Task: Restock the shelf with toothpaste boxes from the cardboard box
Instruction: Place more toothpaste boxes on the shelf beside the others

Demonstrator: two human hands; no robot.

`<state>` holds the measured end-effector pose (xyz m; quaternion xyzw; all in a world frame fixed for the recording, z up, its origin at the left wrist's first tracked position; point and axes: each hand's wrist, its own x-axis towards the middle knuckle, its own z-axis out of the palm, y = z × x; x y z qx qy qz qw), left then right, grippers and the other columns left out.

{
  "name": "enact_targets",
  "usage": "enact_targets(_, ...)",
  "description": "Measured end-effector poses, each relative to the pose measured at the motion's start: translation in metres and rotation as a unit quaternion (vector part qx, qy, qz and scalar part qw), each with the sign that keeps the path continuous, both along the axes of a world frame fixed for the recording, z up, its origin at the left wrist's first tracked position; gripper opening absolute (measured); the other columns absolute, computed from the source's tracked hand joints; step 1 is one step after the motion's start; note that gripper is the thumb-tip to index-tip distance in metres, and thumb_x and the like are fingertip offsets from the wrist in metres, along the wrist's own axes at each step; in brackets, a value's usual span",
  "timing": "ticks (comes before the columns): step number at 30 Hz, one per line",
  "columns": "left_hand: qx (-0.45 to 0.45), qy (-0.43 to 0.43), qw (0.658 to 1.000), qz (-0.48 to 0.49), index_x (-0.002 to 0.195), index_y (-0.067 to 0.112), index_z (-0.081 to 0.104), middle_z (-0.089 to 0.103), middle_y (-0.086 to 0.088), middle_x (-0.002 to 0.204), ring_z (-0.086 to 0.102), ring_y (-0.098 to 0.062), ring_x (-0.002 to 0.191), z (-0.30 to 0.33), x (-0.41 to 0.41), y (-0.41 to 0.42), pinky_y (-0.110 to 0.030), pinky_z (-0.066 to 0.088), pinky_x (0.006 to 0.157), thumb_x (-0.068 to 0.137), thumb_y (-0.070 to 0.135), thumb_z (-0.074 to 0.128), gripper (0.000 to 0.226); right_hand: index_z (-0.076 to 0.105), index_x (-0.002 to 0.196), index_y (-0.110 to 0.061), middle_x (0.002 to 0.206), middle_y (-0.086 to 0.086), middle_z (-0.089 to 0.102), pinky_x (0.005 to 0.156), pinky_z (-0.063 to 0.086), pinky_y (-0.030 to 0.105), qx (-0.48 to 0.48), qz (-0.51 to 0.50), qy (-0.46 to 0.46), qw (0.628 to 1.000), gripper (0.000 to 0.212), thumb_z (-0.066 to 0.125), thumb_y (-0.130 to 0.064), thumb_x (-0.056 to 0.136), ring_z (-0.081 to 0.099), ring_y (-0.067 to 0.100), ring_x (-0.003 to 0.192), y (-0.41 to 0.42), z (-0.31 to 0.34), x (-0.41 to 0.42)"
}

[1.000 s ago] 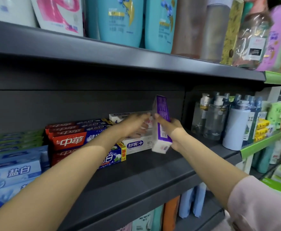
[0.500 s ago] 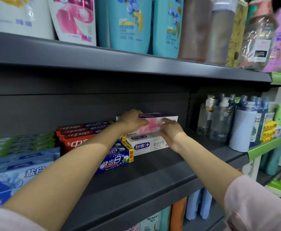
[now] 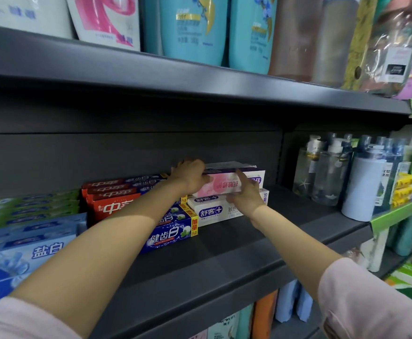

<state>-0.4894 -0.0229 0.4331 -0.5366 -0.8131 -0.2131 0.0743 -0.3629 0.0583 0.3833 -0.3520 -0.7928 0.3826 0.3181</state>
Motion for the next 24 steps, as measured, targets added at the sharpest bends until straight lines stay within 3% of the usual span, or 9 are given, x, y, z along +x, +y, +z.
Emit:
enact_targets(3, 0.105, -0.159, 0.979, -0.071, 0.103, -0.004, 0.065, 0.065, -0.021, 0.098, 0.061, -0.03, 0.093, 0.005, 0.004, -0.003, -0.034, 0.046, 0.078, 0.096, 0.029, 0.052, 0.036, 0.019, 0.148, -0.029, 0.153, 0.011, 0.009, 0.114, 0.025, 0.038, 0.188, -0.059, -0.109, 0.974, 0.082, 0.063, -0.006, 0.082, 0.01, 0.032, 0.142, 0.002, 0.004, 0.003)
enact_targets(6, 0.206, -0.276, 0.936, -0.071, 0.096, -0.002, 0.064, 0.065, -0.02, 0.089, 0.063, -0.03, 0.085, 0.01, 0.009, -0.008, -0.037, 0.048, 0.076, 0.091, 0.038, 0.057, 0.04, 0.036, 0.136, -0.017, 0.138, 0.011, 0.038, 0.115, 0.022, 0.041, 0.33, -0.103, -0.127, 0.93, 0.061, 0.065, -0.014, 0.082, 0.028, 0.031, 0.137, 0.01, 0.016, 0.012)
enact_targets(9, 0.291, -0.4, 0.867, -0.064, 0.121, 0.0, 0.055, 0.065, -0.015, 0.112, 0.065, -0.027, 0.101, 0.012, 0.014, -0.007, -0.041, 0.053, 0.092, 0.069, 0.061, 0.068, 0.081, 0.042, 0.128, -0.017, 0.12, 0.01, 0.05, 0.105, 0.033, 0.041, 0.337, -0.116, -0.152, 0.922, 0.059, 0.071, -0.034, 0.079, 0.047, 0.032, 0.116, 0.01, 0.025, 0.017)
enact_targets(11, 0.271, -0.455, 0.843, -0.097, 0.127, 0.002, 0.048, 0.064, -0.012, 0.116, 0.065, -0.022, 0.102, 0.011, 0.028, -0.008, -0.036, 0.053, 0.092, 0.083, 0.048, 0.063, 0.066, 0.044, 0.127, -0.015, 0.118, 0.012, 0.051, 0.091, 0.042, 0.04, 0.274, -0.121, -0.104, 0.949, 0.063, 0.071, -0.043, 0.077, 0.048, 0.033, 0.113, 0.004, 0.028, 0.019)
enact_targets(14, 0.141, -0.44, 0.88, -0.115, 0.133, 0.009, 0.035, 0.061, -0.004, 0.107, 0.061, -0.017, 0.096, 0.001, 0.048, -0.003, -0.029, 0.052, 0.073, 0.096, 0.019, 0.048, 0.041, 0.045, 0.123, -0.008, 0.115, 0.012, 0.056, 0.075, 0.045, 0.035, 0.132, -0.135, -0.003, 0.982, 0.068, 0.069, -0.053, 0.077, 0.056, 0.032, 0.104, 0.002, 0.036, 0.02)
enact_targets(16, 0.063, -0.43, 0.891, -0.13, 0.138, 0.017, 0.027, 0.056, -0.003, 0.105, 0.058, -0.015, 0.088, -0.003, 0.057, -0.004, -0.027, 0.049, 0.065, 0.091, 0.005, 0.048, 0.053, 0.046, 0.121, -0.005, 0.114, 0.012, 0.058, 0.074, 0.048, 0.034, 0.036, -0.139, 0.049, 0.988, 0.071, 0.069, -0.055, 0.076, 0.059, 0.03, 0.097, 0.008, 0.038, 0.018)
enact_targets(18, 0.014, -0.347, 0.924, -0.161, 0.145, 0.024, 0.021, 0.056, -0.001, 0.106, 0.058, -0.015, 0.088, -0.006, 0.058, -0.003, -0.028, 0.052, 0.067, 0.086, 0.003, 0.056, 0.072, 0.048, 0.121, -0.004, 0.112, 0.012, 0.062, 0.077, 0.056, 0.039, -0.077, -0.14, 0.133, 0.978, 0.08, 0.073, -0.059, 0.068, 0.064, 0.03, 0.094, 0.012, 0.037, 0.017)
enact_targets(21, 0.059, -0.144, 0.973, -0.173, 0.143, 0.02, 0.037, 0.059, -0.006, 0.121, 0.06, -0.022, 0.103, -0.006, 0.057, -0.002, -0.023, 0.052, 0.069, 0.081, 0.01, 0.069, 0.07, 0.056, 0.106, -0.006, 0.099, 0.013, 0.066, 0.076, 0.058, 0.049, -0.214, -0.08, 0.217, 0.949, 0.064, 0.069, -0.059, 0.072, 0.066, 0.03, 0.088, 0.019, 0.03, 0.013)
enact_targets(24, 0.084, -0.065, 0.985, -0.139, 0.137, 0.018, 0.048, 0.062, -0.009, 0.125, 0.06, -0.024, 0.11, -0.001, 0.046, 0.002, -0.017, 0.044, 0.074, 0.087, 0.015, 0.063, 0.052, 0.057, 0.101, -0.004, 0.101, 0.013, 0.062, 0.088, 0.053, 0.044, -0.202, -0.051, 0.203, 0.957, 0.043, 0.049, -0.046, 0.093, 0.062, 0.03, 0.095, 0.02, 0.022, 0.005)
